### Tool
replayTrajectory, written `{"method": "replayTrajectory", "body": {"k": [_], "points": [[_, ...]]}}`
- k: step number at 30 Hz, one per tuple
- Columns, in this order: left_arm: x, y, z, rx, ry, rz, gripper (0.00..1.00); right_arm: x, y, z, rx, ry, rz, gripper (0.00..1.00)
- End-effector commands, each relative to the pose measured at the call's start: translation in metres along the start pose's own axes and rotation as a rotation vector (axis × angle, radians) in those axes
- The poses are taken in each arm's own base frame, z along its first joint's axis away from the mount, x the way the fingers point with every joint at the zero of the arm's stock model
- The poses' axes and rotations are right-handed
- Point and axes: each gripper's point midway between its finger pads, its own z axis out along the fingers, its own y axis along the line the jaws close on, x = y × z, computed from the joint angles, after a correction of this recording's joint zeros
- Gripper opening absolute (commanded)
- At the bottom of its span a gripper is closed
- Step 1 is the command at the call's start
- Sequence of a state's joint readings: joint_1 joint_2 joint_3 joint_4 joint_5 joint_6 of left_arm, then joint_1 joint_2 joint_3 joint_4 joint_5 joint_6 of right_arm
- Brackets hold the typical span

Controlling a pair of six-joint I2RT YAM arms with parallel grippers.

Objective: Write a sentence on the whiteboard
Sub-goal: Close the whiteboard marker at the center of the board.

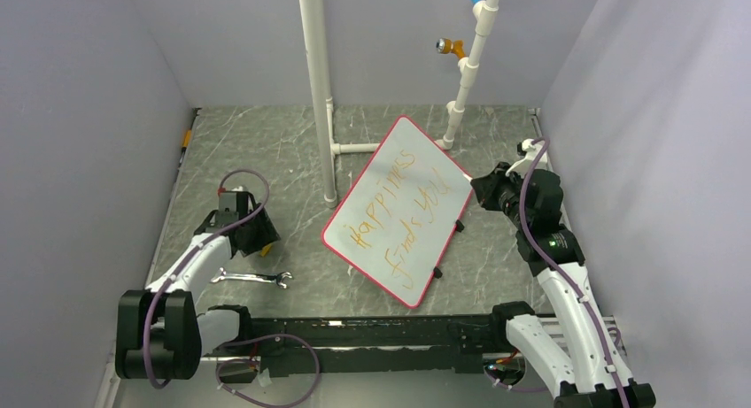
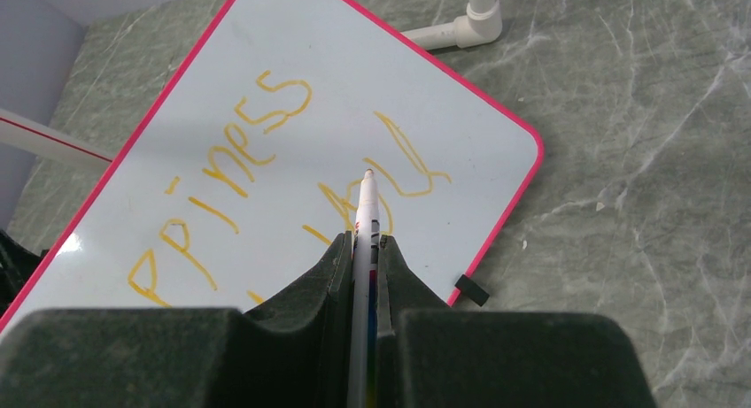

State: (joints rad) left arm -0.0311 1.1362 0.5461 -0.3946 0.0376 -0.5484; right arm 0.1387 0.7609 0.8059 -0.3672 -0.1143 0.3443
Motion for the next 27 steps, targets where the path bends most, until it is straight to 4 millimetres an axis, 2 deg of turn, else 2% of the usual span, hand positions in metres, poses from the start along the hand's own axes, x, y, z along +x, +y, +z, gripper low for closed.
{"method": "replayTrajectory", "body": {"k": [1,6,12,19,27], "points": [[0.004,-0.002,0.009,0.020,0.004,-0.039,0.59,-0.004,0.004,-0.004,-0.020,-0.016,0.001,0.00],[0.010,0.000,0.014,0.014,0.024,-0.047,0.57,-0.004,0.004,-0.004,-0.020,-0.015,-0.001,0.00],[0.020,-0.010,0.017,0.074,0.048,-0.058,0.47,-0.004,0.004,-0.004,-0.016,-0.014,-0.003,0.00],[0.030,-0.007,0.015,0.058,0.052,-0.028,0.40,-0.003,0.003,-0.003,-0.013,-0.009,-0.002,0.00],[0.040,-0.013,0.013,0.048,0.061,0.016,0.39,-0.001,0.004,-0.002,-0.018,-0.003,0.003,0.00]]}}
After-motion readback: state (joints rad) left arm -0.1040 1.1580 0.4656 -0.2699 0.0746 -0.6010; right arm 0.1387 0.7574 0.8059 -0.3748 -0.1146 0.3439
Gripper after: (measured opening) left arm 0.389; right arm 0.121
